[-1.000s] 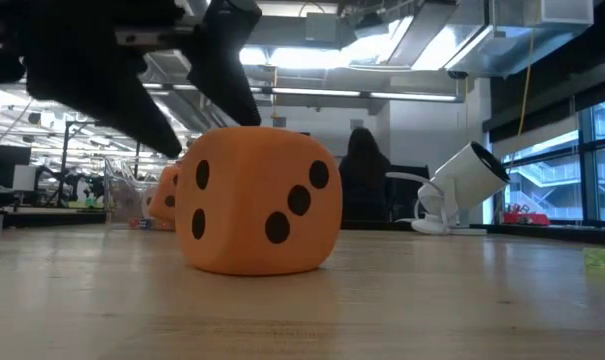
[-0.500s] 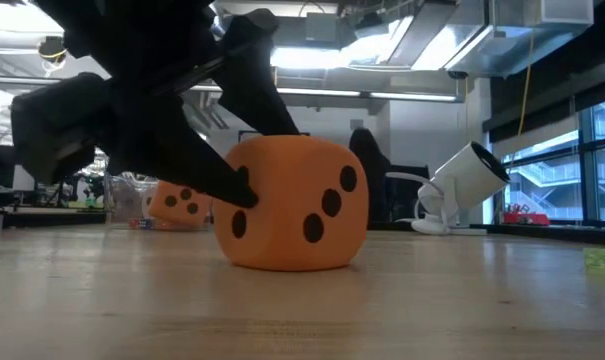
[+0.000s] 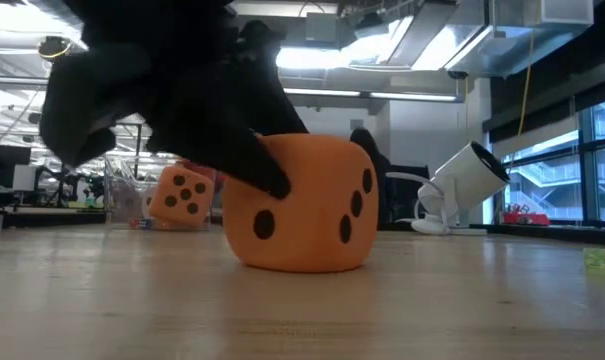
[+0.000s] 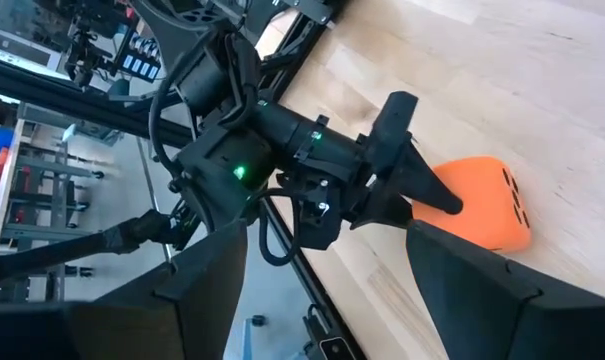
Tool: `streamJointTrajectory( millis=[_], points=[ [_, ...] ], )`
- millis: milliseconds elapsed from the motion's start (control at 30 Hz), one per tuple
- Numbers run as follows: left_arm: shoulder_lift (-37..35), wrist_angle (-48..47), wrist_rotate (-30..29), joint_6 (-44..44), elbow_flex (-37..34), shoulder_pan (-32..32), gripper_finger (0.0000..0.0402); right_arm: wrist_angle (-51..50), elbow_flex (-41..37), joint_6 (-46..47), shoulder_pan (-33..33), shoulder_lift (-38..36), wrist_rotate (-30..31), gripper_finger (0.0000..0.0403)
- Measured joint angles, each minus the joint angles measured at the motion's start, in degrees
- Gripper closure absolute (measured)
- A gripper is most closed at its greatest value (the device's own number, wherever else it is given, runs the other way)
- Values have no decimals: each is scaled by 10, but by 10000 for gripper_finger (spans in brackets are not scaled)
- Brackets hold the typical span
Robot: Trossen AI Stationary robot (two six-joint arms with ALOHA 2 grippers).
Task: Pick & Place Dice
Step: Put the large orange dice into the transparent bin
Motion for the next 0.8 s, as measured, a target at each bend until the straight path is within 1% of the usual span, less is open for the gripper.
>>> streamJointTrajectory(
  millis=[67, 100, 167, 267, 500, 667, 800],
  points=[
    [0, 0, 30, -3, 0, 7, 280, 0, 0, 0, 0, 0, 0, 129],
    [0, 0, 44, -9, 0, 10, 293, 0, 0, 2, 0, 0, 0, 129],
    [0, -1, 63, -25, 0, 16, 294, 0, 0, 8, 0, 0, 1, 129],
    [-1, -1, 77, -39, 0, 21, 294, 0, 0, 14, 0, 0, 2, 129],
    [-17, -2, 75, -52, -1, 23, 294, 0, 0, 15, 0, 0, 2, 129],
    [-56, -3, 71, -55, -1, 22, 297, 0, 0, 15, 0, -1, 4, 129],
    [-95, -17, 65, -65, -4, 26, 308, 0, 0, 12, 0, -11, 13, 129]
  ],
)
